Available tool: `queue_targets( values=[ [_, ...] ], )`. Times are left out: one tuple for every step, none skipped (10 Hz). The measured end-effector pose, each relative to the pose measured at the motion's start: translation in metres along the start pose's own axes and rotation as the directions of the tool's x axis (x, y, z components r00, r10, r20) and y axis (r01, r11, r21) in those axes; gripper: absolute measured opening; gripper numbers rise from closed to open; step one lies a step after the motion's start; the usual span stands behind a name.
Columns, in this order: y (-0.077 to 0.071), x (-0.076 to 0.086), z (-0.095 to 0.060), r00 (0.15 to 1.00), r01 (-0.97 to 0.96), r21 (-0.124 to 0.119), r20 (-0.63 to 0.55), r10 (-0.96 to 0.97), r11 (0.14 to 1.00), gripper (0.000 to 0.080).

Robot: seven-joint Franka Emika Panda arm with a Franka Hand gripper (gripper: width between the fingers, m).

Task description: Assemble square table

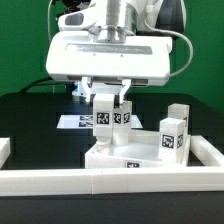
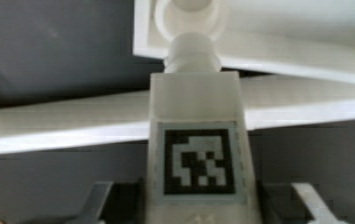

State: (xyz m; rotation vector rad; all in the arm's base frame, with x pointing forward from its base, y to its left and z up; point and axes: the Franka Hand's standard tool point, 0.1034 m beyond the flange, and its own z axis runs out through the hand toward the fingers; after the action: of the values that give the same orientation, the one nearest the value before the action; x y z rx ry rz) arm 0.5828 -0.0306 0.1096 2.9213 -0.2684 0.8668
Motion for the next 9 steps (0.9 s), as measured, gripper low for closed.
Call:
queue_targets(
  values=[
    [0.001, -0.0017, 0.0026, 1.0, 0.007, -0.009, -0.028, -0.007, 1.0, 0.0292],
    [0.0002, -0.0067, 0.0054, 1.0, 0.007, -0.006, -0.002, -0.007, 1.0, 0.0292],
    [0.0006, -0.0054, 0.0052, 1.0, 0.008, -0.008, -0.01, -0.008, 1.0, 0.0292],
    [0.0022, -0.0074, 0.0065, 1.0, 0.01, -0.014, -0.021, -0.011, 1.0, 0.0292],
    [0.0022, -0.0097, 0.0069, 1.0, 0.011, -0.013, -0.012, -0.011, 1.0, 0.0292],
    [0.0021, -0.0105, 0.0069, 1.0, 0.011, -0.013, -0.009, -0.011, 1.0, 0.0292],
    [0.0016, -0.0106, 0.0068, 1.0, 0.011, -0.012, -0.009, -0.012, 1.0, 0.0292],
    [0.0011, -0.0107, 0.0068, 1.0, 0.012, -0.011, -0.008, -0.012, 1.0, 0.0292],
    [0.0, -0.0116, 0.0065, 1.0, 0.015, -0.011, -0.012, -0.015, 1.0, 0.0292]
  ],
)
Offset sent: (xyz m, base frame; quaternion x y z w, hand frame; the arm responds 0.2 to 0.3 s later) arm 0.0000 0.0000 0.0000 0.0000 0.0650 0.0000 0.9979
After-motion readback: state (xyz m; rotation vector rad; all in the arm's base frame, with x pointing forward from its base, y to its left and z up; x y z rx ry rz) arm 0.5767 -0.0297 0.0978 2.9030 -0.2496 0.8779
